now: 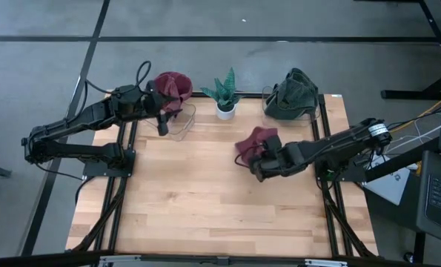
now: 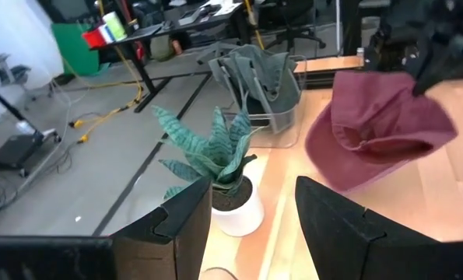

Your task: Pick & Place hat

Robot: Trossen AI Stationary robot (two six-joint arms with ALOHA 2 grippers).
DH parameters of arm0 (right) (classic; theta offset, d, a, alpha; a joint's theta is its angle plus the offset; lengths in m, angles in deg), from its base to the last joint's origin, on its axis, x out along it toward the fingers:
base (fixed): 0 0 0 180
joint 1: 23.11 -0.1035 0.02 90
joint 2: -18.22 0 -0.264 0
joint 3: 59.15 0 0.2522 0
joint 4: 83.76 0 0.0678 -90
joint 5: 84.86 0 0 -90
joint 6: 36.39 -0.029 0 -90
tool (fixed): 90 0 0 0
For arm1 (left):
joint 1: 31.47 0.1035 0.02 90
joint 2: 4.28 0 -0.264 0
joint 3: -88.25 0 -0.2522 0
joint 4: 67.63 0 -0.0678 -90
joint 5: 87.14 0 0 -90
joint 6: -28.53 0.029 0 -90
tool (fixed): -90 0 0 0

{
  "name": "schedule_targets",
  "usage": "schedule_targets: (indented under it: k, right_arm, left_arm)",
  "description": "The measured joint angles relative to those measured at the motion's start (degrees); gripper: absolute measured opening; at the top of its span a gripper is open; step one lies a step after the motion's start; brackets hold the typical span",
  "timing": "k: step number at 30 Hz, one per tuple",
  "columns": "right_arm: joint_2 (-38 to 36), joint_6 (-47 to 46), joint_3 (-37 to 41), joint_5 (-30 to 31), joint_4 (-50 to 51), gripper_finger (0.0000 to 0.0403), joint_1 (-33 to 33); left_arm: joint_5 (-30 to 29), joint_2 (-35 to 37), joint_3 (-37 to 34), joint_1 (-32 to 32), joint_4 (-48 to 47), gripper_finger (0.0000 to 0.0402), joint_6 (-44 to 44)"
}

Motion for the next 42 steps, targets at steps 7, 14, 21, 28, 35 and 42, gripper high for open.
schedule_targets:
  k: [7, 14, 21, 28, 35, 42]
  right_arm:
    - [-0.02, 6.79, -9.64, -7.46, 7.24, 0.0024, 0.44]
    - [-0.07, 13.31, -17.88, -13.86, 11.25, 0.0024, 1.07]
    - [-0.13, 15.98, -23.92, -16.37, 15.23, 0.0024, 1.11]
    - [-0.13, 21.06, -25.47, -20.81, 15.19, 0.0024, 1.11]
    - [-0.11, 29.74, -25.47, -25.55, 14.83, 0.0024, 1.59]
    - [-0.11, 38.07, -25.47, -26.59, 10.08, 0.0024, 4.35]
  left_arm:
    - [0.64, 0.00, 0.00, 0.00, 1.33, 0.0182, 3.46]
    - [0.66, 0.00, 0.00, 0.00, 5.21, 0.0182, 4.29]
    - [4.52, -0.29, 0.00, 0.00, 9.22, 0.0182, 5.82]
    - [11.22, -4.83, 0.00, 0.00, 15.73, 0.0182, 6.11]
    - [21.73, -12.52, 0.00, 0.00, 25.18, 0.0182, 6.39]
    - [28.31, -18.88, 0.00, -1.05, 33.89, 0.0182, 5.43]
